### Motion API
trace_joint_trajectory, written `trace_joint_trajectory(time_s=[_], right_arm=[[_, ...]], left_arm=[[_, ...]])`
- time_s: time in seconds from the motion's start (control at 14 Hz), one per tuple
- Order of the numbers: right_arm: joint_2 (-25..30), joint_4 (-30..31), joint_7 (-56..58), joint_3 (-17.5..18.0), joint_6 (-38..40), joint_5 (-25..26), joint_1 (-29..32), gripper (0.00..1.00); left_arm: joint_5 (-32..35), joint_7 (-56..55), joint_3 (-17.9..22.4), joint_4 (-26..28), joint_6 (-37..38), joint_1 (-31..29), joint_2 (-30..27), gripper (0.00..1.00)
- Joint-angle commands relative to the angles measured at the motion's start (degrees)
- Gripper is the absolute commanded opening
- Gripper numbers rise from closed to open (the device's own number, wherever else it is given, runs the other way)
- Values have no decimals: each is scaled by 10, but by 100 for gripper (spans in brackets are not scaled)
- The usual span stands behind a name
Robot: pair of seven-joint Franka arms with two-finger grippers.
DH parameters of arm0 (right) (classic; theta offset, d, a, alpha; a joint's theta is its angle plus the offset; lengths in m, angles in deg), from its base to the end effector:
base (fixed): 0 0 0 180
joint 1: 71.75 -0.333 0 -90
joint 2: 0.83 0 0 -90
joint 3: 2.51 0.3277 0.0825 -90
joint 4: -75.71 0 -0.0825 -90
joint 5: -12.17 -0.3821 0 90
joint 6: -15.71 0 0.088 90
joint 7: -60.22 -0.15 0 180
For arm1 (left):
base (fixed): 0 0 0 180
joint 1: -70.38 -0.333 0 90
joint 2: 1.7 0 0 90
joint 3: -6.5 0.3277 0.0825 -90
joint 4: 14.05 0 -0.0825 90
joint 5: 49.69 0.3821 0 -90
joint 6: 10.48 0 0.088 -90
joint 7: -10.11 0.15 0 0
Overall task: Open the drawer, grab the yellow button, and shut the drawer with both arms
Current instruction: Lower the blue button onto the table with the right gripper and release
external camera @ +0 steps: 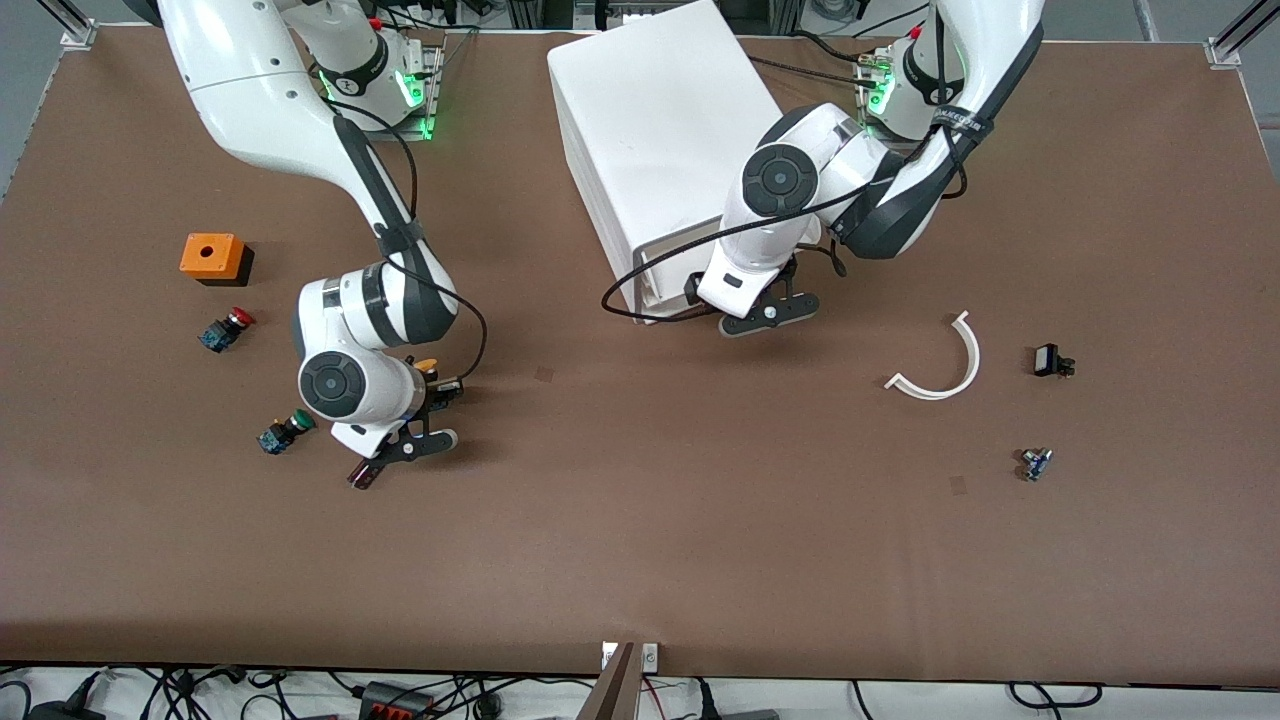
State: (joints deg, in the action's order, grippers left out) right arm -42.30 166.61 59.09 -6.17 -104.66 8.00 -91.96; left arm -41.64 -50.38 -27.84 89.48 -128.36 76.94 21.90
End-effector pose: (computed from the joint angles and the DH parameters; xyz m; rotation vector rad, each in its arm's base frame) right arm 0.6413 0.2007 0.1631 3.0859 0.3679 -0.3233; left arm 0.4952 -0.3847 0.3126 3.0960 0.4676 -0.2154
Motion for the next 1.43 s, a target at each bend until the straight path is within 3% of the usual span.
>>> trace_joint_trajectory(time_s=[0.0,0.07,0.14,0.43,0.79,1.0,1.14,1.36], right_arm=[[6,7,0,0,-7,-7,2,10],[9,4,0,0,-6,-7,2,69],[12,2,4,0,-6,-7,3,100],[57,-55,3,-7,96,-5,7,100],[114,-134,3,-55,231,0,4,100],[147,-141,4,-84,244,-1,8,100],[151,-142,6,-125,245,-1,2,100],[180,-142,6,-144,273,0,7,100]], left_arm=[[-21,-6,-20,21,18,-15,-21,100],[-26,-6,-29,20,24,-16,-21,100],[-41,-6,-37,20,26,-24,-21,100],[-64,-6,-49,21,37,-27,-19,100],[-65,-7,-59,19,53,-28,-19,100],[-76,-6,-59,18,53,-27,-18,100],[-76,-6,-60,18,53,-27,-18,100],[-76,-5,-60,18,53,-27,-19,100]])
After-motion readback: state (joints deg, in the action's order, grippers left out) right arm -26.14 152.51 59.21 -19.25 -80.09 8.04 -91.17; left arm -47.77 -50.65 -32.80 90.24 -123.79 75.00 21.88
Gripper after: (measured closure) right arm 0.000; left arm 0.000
